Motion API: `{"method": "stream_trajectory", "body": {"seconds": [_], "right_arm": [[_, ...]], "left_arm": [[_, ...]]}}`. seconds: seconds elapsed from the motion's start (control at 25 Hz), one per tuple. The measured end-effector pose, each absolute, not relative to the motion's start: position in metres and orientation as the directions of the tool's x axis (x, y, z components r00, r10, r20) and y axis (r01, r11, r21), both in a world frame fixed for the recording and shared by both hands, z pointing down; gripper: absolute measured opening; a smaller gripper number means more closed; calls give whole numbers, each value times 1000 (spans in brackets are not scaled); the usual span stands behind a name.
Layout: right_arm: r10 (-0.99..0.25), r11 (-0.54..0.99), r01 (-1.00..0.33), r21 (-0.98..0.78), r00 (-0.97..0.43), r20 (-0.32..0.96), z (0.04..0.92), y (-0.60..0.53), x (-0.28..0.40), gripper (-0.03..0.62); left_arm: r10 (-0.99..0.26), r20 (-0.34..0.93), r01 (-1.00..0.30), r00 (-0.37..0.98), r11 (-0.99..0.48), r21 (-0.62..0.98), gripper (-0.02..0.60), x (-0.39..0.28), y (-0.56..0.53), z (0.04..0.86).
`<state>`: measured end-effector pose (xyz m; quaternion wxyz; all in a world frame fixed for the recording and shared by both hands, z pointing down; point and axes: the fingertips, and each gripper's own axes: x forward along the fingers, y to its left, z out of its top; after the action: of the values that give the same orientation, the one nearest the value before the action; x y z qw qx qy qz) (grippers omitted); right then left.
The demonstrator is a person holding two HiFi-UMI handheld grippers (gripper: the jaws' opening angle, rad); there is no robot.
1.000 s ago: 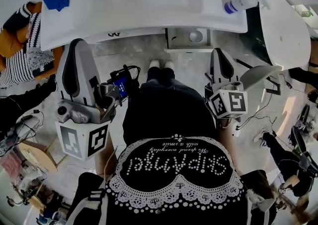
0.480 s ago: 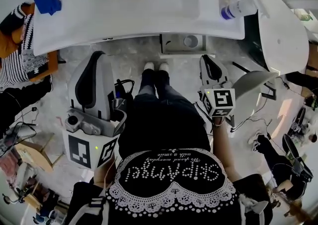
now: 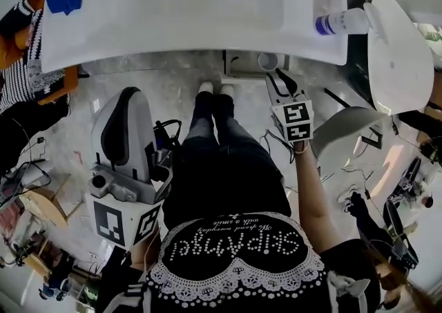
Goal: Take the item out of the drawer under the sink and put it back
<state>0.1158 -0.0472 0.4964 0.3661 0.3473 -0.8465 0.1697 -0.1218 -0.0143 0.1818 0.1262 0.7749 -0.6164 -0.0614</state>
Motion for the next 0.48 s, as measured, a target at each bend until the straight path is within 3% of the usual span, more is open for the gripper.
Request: {"method": "stream_trajectory", "body": {"seconds": [0.48], "right_arm": [[-273, 775, -632, -18, -360, 892, 588, -48, 125, 97]], "left_arm": [[-971, 87, -939, 223, -190, 287, 5, -111, -25, 191]]}}
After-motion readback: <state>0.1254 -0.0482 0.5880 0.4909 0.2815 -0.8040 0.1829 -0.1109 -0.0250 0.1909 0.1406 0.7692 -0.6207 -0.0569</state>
